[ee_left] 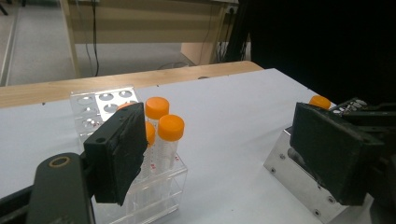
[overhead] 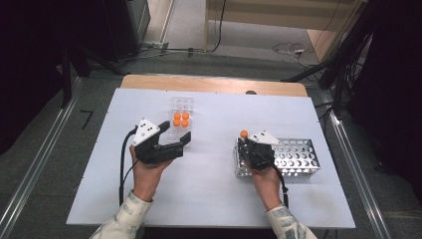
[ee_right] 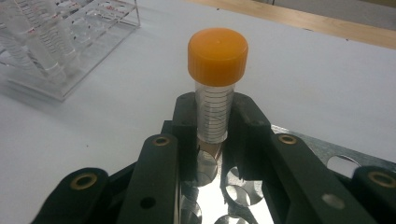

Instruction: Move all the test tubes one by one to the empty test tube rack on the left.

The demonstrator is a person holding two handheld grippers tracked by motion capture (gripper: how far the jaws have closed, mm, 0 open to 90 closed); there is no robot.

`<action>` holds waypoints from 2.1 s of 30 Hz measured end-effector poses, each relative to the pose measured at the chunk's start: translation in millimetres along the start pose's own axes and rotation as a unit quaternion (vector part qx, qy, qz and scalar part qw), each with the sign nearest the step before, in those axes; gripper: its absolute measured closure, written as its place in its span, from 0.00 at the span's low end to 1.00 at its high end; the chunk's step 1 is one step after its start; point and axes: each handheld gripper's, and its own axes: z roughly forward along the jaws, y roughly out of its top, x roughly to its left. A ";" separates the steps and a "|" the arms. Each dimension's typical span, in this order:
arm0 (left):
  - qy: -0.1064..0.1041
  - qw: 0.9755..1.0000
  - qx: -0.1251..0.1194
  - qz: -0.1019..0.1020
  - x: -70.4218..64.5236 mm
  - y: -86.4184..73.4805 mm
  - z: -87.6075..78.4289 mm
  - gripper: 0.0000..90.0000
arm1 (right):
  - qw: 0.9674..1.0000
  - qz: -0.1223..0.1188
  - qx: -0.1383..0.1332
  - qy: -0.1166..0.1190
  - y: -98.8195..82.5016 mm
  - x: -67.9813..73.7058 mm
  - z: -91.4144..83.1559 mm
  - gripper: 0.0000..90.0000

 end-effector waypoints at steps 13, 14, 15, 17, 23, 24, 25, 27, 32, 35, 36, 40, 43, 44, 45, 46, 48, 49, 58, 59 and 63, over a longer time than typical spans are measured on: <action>0.002 1.000 0.005 0.004 -0.7 -0.6 0.9 0.20 | 1.000 0.005 -0.014 0.003 1.3 -2.6 -4.2 0.80; 0.001 1.000 0.005 0.003 -0.7 -0.7 1.0 0.20 | 1.000 0.004 -0.016 0.002 1.7 -2.6 -4.8 0.80; 0.001 1.000 0.005 0.004 -0.8 -0.7 1.0 0.20 | 1.000 0.006 -0.018 0.002 2.4 -2.7 -6.3 0.80; 0.000 1.000 0.004 0.004 -1.0 -0.7 1.1 0.20 | 1.000 0.006 -0.022 0.004 3.7 -3.3 -8.5 0.80; 0.001 1.000 0.005 0.004 -0.9 -1.1 1.4 0.20 | 0.999 0.002 -0.032 0.005 5.7 -3.5 -13.3 0.80; 0.001 1.000 0.005 0.004 -1.0 -1.2 1.6 0.20 | 0.999 0.002 -0.034 0.005 6.4 -3.5 -14.4 0.80; 0.001 1.000 0.005 0.004 -1.2 -1.3 1.8 0.20 | 0.999 0.002 -0.037 0.006 7.2 -3.5 -15.6 0.80; 0.000 1.000 0.006 0.006 -1.8 -1.5 2.2 0.20 | 0.999 0.001 -0.042 0.006 8.9 -3.6 -18.5 0.80; -0.001 1.000 0.007 0.006 -3.0 -1.5 2.3 0.20 | 0.998 0.003 -0.057 0.009 13.7 -4.7 -27.1 0.80; -0.002 1.000 0.005 0.006 -3.1 -1.4 2.1 0.20 | 0.998 0.003 -0.062 0.011 15.5 -5.1 -30.7 0.81; -0.002 1.000 0.005 0.006 -3.0 -1.4 2.1 0.20 | 0.998 0.002 -0.064 0.010 16.0 -4.9 -31.8 0.81; -0.002 1.000 0.004 0.005 -3.0 -1.2 1.8 0.20 | 0.997 0.002 -0.072 0.010 17.7 -4.3 -36.3 0.81; -0.002 1.000 0.004 0.006 -3.2 -1.1 1.5 0.20 | 0.997 0.002 -0.078 0.012 19.2 -4.6 -39.8 0.81; -0.002 1.000 0.003 0.006 -3.2 -1.1 1.4 0.20 | 0.997 0.001 -0.081 0.013 19.7 -4.8 -41.1 0.81; -0.002 1.000 0.003 0.006 -3.3 -1.0 1.3 0.20 | 0.996 0.002 -0.083 0.014 20.2 -4.7 -42.7 0.81; -0.003 1.000 0.003 0.006 -3.3 -0.9 1.1 0.20 | 0.996 0.002 -0.085 0.014 20.8 -4.5 -44.3 0.81; -0.002 1.000 0.003 0.005 -3.4 -0.8 0.9 0.20 | 0.996 0.000 -0.090 0.013 21.9 -4.7 -47.6 0.81; -0.002 1.000 0.002 0.005 -3.2 -0.8 0.8 0.20 | 0.996 0.001 -0.092 0.013 22.3 -4.9 -49.0 0.81; -0.004 1.000 0.003 0.009 -3.9 -0.6 -1.7 0.20 | 0.994 0.006 -0.100 0.053 23.6 -1.7 -63.3 0.81; -0.005 1.000 0.002 0.008 -3.9 -0.5 -2.0 0.20 | 0.993 0.003 -0.099 0.057 23.0 -0.7 -63.9 0.81; -0.007 1.000 0.000 0.009 -5.3 -0.1 -4.0 0.20 | 0.992 0.003 -0.097 0.076 22.0 3.6 -66.3 0.81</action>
